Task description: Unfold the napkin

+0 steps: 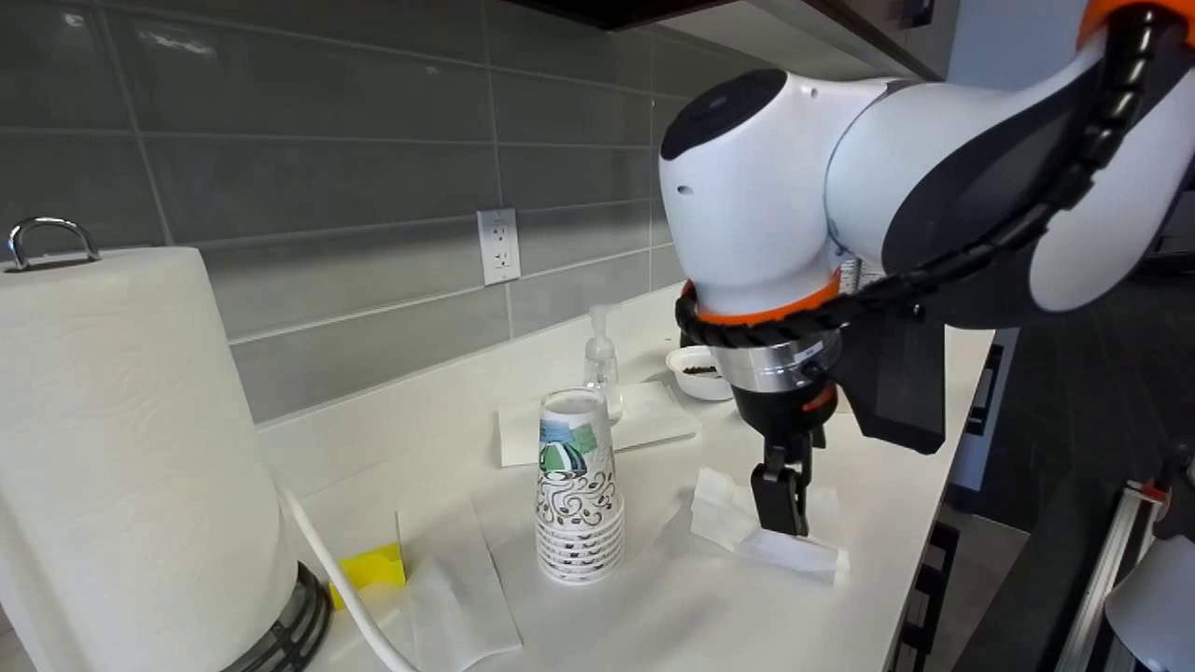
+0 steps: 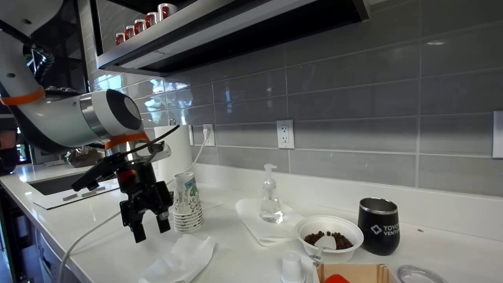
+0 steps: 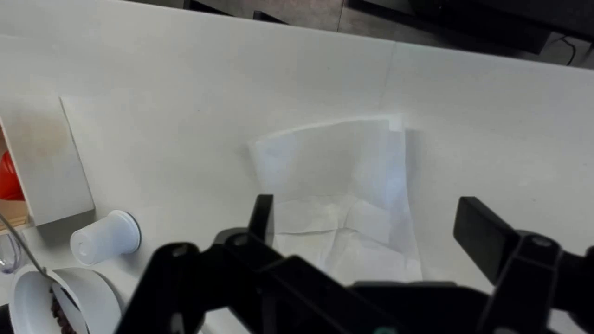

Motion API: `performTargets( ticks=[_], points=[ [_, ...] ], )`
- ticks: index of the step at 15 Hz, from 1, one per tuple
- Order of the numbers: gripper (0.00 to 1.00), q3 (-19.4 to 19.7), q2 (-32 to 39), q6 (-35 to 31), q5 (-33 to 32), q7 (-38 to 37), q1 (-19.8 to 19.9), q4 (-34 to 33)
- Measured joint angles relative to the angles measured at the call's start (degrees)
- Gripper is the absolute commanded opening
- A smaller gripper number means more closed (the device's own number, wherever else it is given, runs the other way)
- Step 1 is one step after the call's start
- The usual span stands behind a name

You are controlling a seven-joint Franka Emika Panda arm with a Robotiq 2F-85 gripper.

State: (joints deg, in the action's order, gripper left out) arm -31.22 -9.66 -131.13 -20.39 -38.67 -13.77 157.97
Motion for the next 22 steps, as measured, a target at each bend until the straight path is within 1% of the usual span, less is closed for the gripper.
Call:
performTargets(
  ticks=[3, 6, 7, 8, 10, 12, 13, 14, 17, 18, 19, 22],
  points=[
    [1.00, 1.12, 3.69, -1.08, -3.39, -2.32, -0.06, 0.00],
    [1.00, 3.14, 6.77, -2.13, -7.15, -4.83, -0.18, -0.02],
    [0.96, 4.00, 7.64, -2.57, -8.30, -5.50, -0.30, -0.08],
    [0.73, 4.82, 8.45, -2.90, -9.30, -6.04, -0.42, -0.20],
    [0.69, 6.37, 9.90, -3.71, -10.93, -6.97, -0.78, -0.52],
    [0.53, 7.68, 10.95, -4.35, -12.00, -7.57, -1.35, -0.84],
    [0.44, 8.25, 11.30, -4.59, -12.41, -7.76, -1.68, -1.00],
    [0.38, 8.72, 11.57, -4.67, -12.70, -7.94, -2.02, -1.18],
    [0.13, 9.58, 12.05, -4.68, -13.13, -8.33, -2.95, -1.96],
    [0.06, 9.78, 12.08, -4.71, -13.16, -8.35, -3.22, -2.21],
    [0.01, 9.94, 12.08, -4.80, -13.17, -8.36, -3.45, -2.43],
    [0.00, 10.43, 12.06, -7.01, -13.17, -8.35, -3.74, -2.80]
  ],
)
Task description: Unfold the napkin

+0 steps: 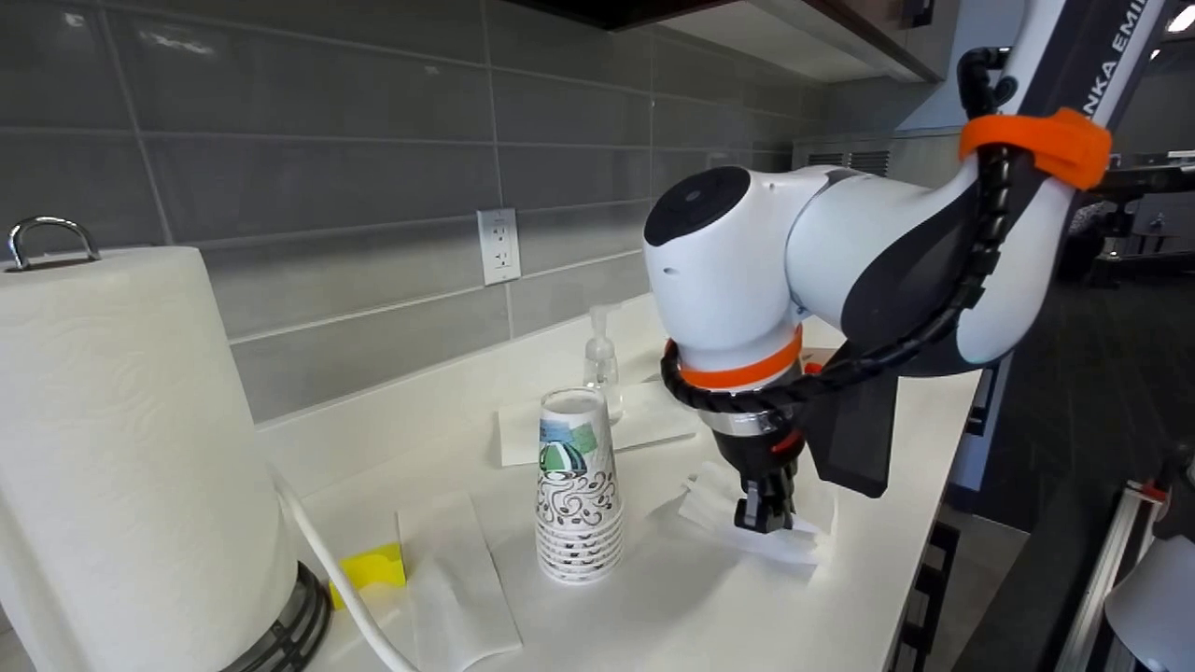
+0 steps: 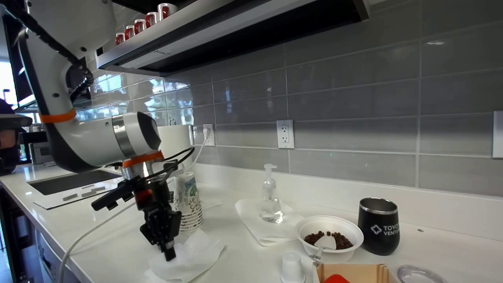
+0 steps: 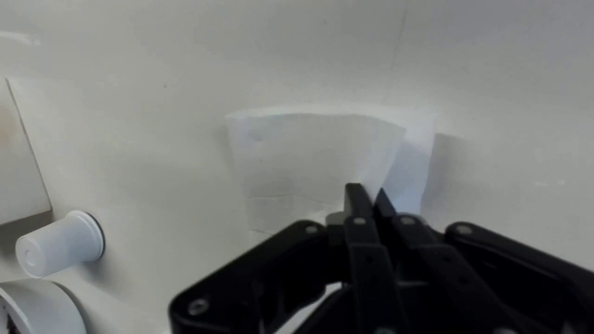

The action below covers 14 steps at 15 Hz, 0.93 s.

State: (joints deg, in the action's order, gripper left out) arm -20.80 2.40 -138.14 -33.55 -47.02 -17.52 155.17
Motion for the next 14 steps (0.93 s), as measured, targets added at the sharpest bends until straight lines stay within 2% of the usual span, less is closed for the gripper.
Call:
performTargets(
  ticks=[9, 14],
  points=[
    [0.00, 2.02, -1.11, -13.93, 0.51, 2.33, 0.16, 0.09],
    [0.00, 3.51, -3.07, -21.65, 3.38, 5.87, 1.58, 2.43]
  ],
)
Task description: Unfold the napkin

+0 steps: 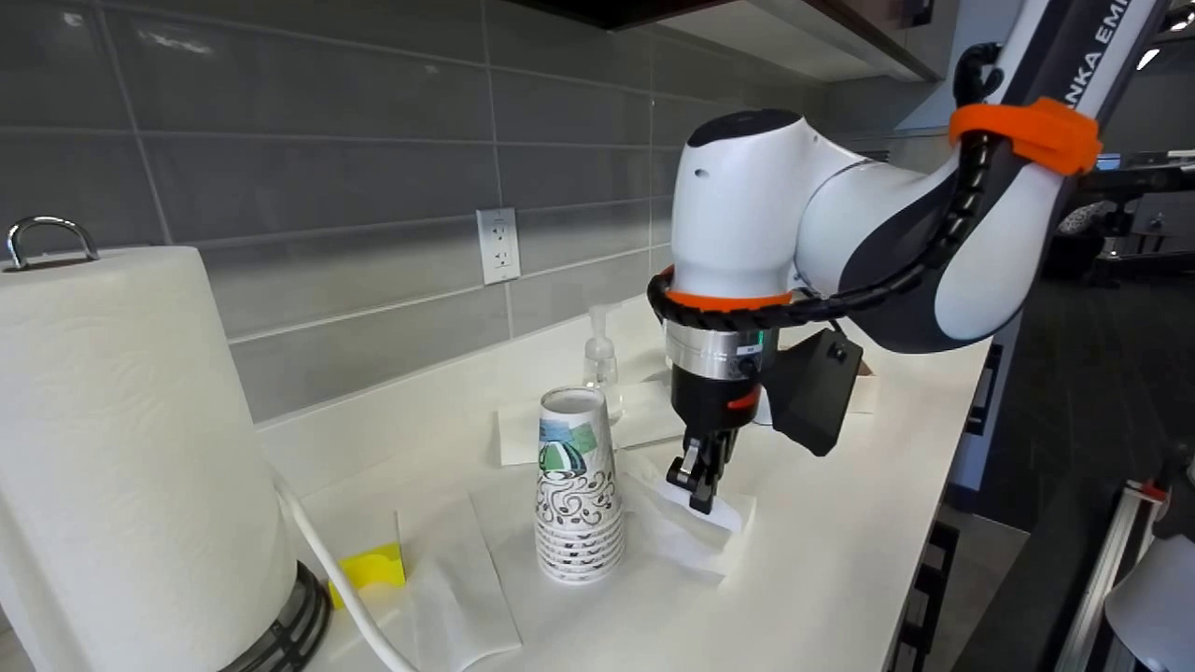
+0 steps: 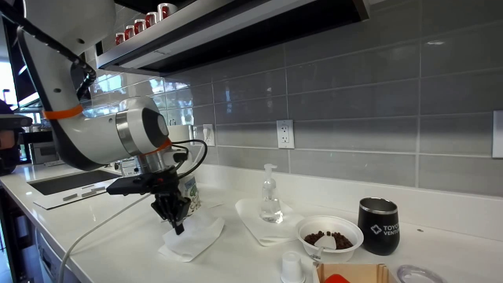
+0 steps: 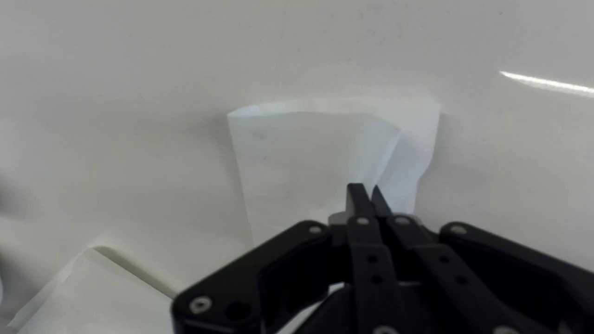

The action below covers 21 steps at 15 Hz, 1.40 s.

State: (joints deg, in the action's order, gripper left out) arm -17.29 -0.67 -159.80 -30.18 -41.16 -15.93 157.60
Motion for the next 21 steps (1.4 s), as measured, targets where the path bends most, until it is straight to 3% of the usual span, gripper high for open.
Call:
performTargets(
  ticks=[9, 17, 21],
  points=[
    [0.00, 4.66, 0.05, -7.61, 10.86, 11.77, 2.21, -0.37],
    [0.00, 7.13, -0.77, -7.64, 24.98, 27.11, 3.92, -0.54],
    [0.00, 8.99, -3.02, -6.04, 28.78, 32.65, 5.67, -0.52]
  ],
)
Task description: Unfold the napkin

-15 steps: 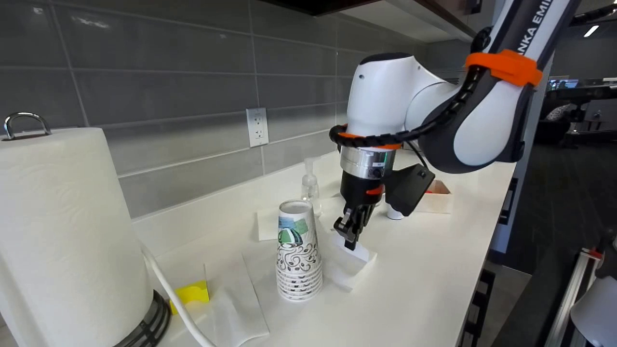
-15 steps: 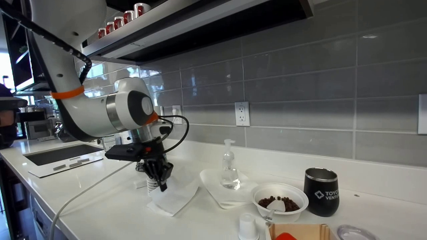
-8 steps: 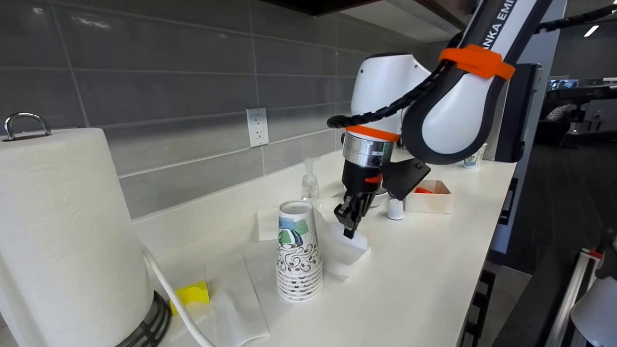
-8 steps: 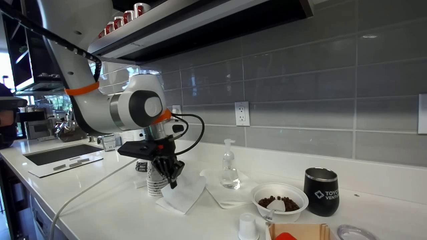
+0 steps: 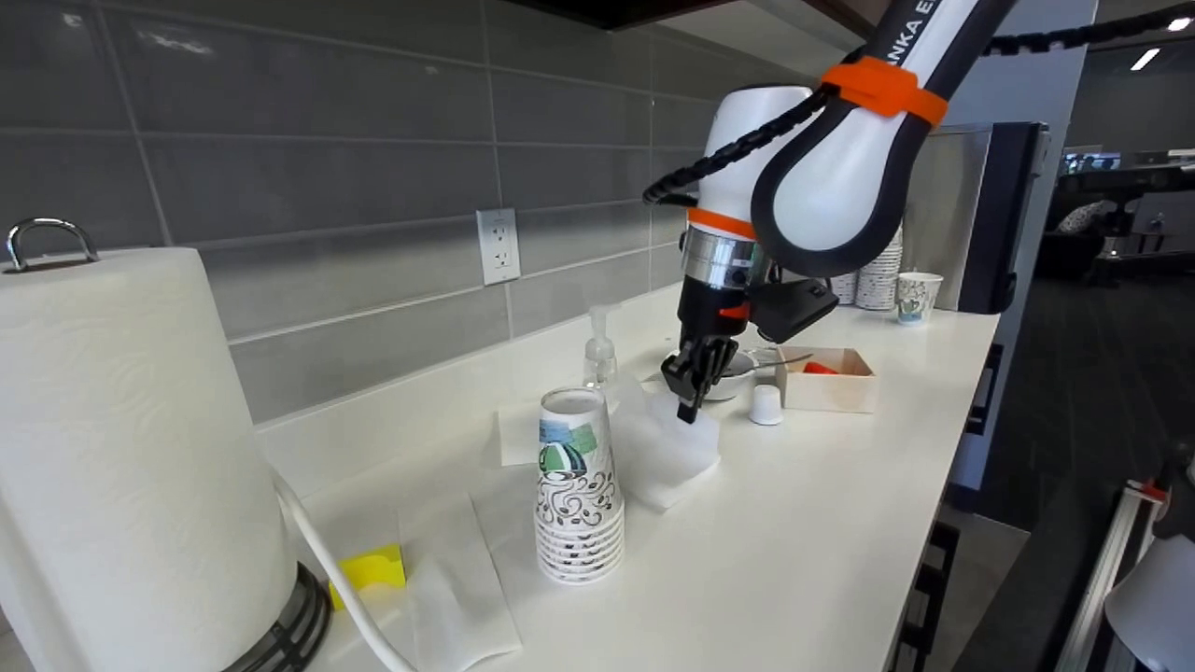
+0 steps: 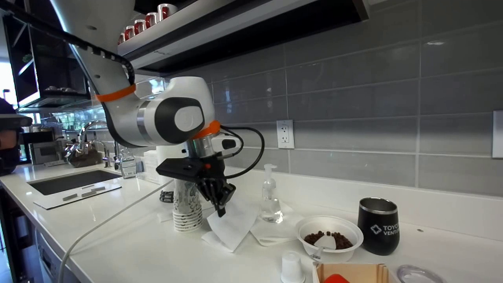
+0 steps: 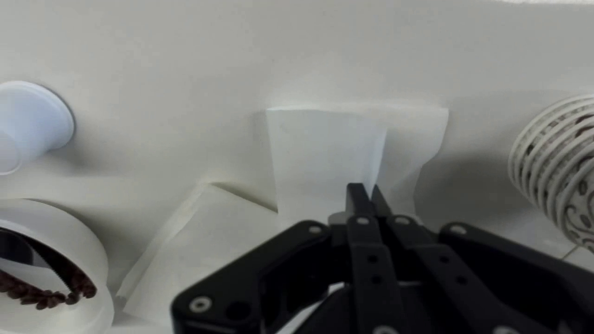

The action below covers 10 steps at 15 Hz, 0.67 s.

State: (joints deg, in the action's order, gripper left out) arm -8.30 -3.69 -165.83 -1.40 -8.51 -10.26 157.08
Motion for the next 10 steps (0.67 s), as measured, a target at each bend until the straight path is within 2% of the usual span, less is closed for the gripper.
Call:
performTargets(
  ticks=[5, 10],
  points=[
    [0.00, 4.23, -2.49, 3.47, 6.19, 8.68, 1.39, 0.02],
    [0.00, 7.23, -3.56, 6.11, 20.21, 22.98, 0.19, 0.01]
  ],
)
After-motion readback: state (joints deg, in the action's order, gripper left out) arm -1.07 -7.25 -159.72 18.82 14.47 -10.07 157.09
